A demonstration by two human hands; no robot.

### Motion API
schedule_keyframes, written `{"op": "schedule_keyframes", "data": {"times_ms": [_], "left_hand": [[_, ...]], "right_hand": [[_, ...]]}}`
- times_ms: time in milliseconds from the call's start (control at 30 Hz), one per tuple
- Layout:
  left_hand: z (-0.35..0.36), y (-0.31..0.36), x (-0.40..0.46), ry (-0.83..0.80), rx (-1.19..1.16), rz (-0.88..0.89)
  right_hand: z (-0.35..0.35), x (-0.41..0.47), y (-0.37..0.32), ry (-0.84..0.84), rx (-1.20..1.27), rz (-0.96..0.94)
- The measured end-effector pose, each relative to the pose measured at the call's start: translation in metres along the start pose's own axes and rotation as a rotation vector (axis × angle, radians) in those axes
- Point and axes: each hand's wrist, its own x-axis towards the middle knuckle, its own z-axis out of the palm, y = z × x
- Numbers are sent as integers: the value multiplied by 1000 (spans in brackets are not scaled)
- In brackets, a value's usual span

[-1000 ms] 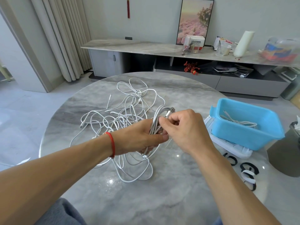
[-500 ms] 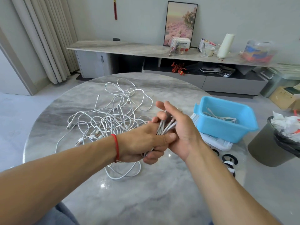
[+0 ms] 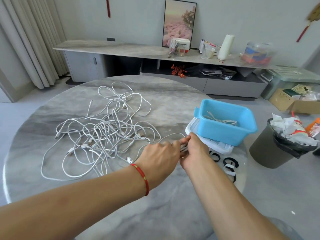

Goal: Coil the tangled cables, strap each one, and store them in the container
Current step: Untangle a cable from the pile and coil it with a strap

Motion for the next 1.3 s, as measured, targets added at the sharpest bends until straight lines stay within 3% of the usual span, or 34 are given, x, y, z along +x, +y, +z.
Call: {"op": "schedule_keyframes", "data": {"times_ms": [133,233,300,400,500,700,900,1000,1100,1200,1300], "left_hand": [[2,-22,8,19,-339,-99],[0,-50,14,12,-359,-213],[-2,-65,16,-23,-416,-286],[-3,-72,21,-112,-519,-375],[-5,-68,23,-184,-642,-388],[-5,-69,24,-320,-1009,-520],[-8,-75,23,-394,-1233,-586],[-10,-76,21,-389,-1200,-588],[-10,-72,15,-363,-1089,-568],[-14,-65,13,-347,-1031,-535],[-20,-55,12,-348,-1015,-499]], "right_hand": [[-12,12,-9,-226,-299,-19],[-28,27,-28,-89,-649,-401],[-39,39,-41,-27,-1089,-662],[-48,61,-40,-134,-1607,-803],[-43,75,-23,-212,-1870,-976],[-26,82,-5,-191,-1996,-965],[-27,61,-38,-260,-1570,-900],[-34,38,-51,-284,-1321,-925],[-37,16,-56,-449,-1059,-874],[-33,5,-51,-634,-1023,-799],[-31,1,-44,-685,-1103,-778]]}}
